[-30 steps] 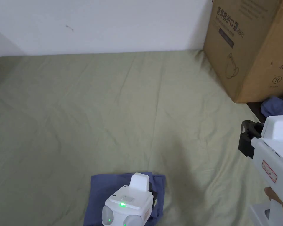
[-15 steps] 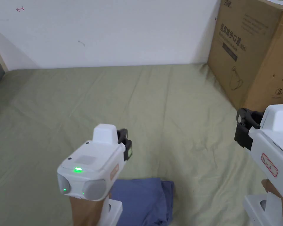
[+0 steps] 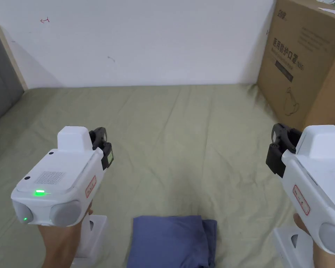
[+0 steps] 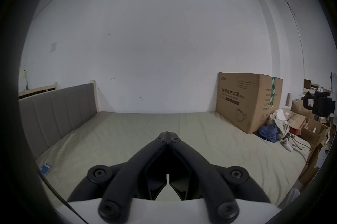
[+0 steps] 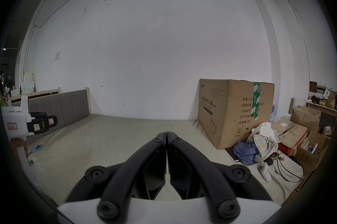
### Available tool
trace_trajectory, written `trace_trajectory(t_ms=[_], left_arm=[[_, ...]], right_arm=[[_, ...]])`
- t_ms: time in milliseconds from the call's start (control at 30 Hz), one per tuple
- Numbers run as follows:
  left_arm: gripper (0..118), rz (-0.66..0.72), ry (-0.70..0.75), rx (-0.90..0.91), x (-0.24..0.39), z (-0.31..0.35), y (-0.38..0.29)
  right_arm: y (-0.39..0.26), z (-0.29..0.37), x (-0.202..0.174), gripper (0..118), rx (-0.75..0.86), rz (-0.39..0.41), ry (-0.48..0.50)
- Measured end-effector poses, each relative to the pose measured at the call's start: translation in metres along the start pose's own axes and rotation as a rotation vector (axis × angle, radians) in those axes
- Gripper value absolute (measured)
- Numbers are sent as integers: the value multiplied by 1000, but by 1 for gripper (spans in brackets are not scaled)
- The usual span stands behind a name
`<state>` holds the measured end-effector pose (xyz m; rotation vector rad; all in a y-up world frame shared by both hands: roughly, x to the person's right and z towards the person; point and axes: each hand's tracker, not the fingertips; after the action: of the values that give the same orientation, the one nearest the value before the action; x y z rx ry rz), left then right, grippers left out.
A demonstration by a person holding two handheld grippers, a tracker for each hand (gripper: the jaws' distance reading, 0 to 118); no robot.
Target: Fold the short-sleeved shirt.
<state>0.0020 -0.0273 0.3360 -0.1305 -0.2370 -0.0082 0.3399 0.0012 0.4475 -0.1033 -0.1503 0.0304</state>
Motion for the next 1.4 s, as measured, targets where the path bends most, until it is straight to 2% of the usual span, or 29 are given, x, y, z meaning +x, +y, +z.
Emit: trace_trajectory(t_ms=[367,900,1100,1267,1333,1400], left_arm=[[0,32,23,-1,-15,9,-7],[0,93,56,-63,-54,8,-26],[0,127,39,-152,-67,-1,-45],[0,217,-30,-279,-71,-14,-69],[3,279,-83,-342,-71,-21,-81],[16,352,-115,-431,-69,-31,-97]], right_arm=[[-27,-18,-18,0,-36,2,49],[-224,-88,-115,0,-450,67,201],[-279,-92,-127,0,-590,93,195],[-287,-92,-125,0,-580,107,203],[-285,-93,-125,0,-593,113,201],[-287,-93,-122,0,-602,58,193]])
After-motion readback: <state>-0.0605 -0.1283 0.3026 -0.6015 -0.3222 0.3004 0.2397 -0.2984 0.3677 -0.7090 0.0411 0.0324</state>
